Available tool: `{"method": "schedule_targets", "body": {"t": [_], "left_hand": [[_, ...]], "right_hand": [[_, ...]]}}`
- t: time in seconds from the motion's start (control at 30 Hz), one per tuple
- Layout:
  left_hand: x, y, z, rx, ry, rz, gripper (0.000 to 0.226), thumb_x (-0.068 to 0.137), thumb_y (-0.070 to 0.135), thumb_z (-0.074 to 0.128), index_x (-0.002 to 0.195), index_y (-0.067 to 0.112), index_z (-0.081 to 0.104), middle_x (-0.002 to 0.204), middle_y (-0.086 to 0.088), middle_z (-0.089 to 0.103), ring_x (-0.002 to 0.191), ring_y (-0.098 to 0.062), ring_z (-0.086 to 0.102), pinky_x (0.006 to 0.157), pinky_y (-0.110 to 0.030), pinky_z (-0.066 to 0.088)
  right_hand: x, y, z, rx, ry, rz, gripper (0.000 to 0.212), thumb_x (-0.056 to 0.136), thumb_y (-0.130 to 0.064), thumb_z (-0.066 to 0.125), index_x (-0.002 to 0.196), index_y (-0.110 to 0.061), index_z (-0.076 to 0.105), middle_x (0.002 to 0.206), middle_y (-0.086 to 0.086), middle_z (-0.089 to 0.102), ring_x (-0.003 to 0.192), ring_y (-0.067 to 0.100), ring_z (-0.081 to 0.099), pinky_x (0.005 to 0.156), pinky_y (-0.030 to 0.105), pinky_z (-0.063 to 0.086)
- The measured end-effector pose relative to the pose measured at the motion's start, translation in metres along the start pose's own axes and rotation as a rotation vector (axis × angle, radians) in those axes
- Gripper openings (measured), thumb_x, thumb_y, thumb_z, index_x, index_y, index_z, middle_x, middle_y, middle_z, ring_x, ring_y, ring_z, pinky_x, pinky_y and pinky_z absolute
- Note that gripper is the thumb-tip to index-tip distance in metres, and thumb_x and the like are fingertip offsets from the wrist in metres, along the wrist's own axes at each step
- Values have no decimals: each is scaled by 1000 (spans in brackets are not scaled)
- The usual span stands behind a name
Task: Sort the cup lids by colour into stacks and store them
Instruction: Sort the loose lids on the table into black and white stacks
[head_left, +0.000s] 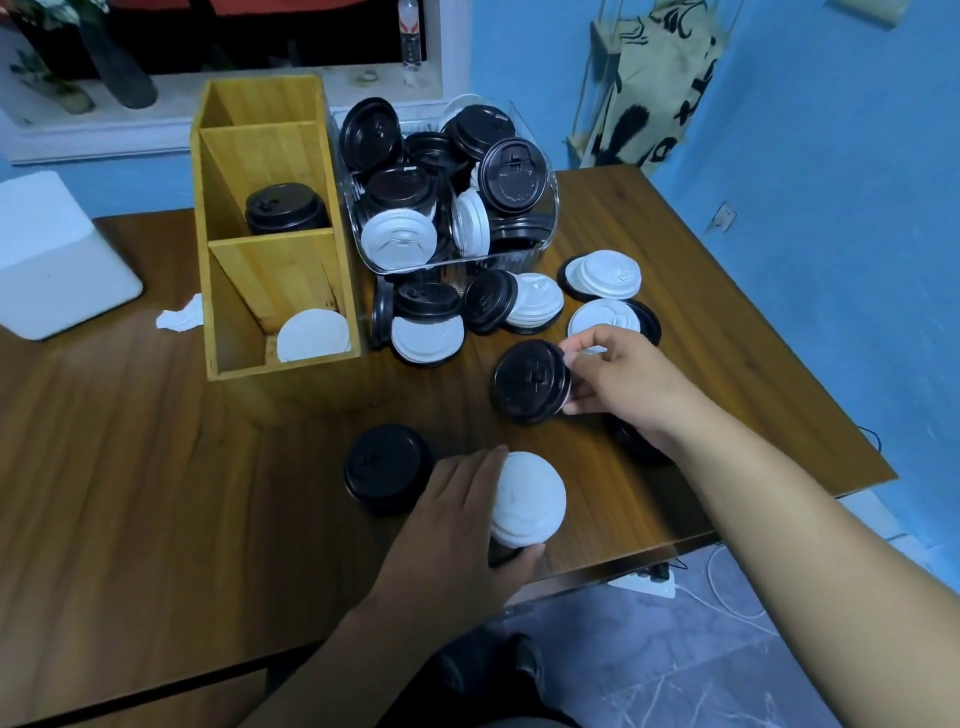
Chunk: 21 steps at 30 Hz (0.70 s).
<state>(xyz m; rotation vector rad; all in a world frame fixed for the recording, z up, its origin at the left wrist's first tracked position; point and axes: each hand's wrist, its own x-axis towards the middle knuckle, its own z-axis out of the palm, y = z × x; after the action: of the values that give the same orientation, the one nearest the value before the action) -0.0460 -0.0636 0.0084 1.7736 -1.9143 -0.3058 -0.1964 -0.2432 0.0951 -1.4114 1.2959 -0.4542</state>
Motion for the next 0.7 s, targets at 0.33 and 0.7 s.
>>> {"method": "schedule_targets", "body": {"t": [0.33, 0.7], "left_hand": [[-2, 1, 1, -5, 13, 10, 88, 80, 62, 66, 149, 17, 35, 143, 4, 48, 130, -13, 43, 108, -23, 40], [-1, 1, -1, -11, 13, 16, 88, 80, 59, 69, 149, 14, 37, 141, 2, 49, 129, -14, 44, 109, -28, 43]], "right_hand": [[8, -8, 11, -1062, 93, -386, 36, 93, -39, 60, 125, -23, 55, 112, 1, 58, 99, 23, 55, 75, 34, 47], [24, -15, 2, -721, -27, -485, 68, 79, -48, 81, 138, -32, 49, 127, -10, 61, 113, 13, 58, 94, 29, 46]]}}
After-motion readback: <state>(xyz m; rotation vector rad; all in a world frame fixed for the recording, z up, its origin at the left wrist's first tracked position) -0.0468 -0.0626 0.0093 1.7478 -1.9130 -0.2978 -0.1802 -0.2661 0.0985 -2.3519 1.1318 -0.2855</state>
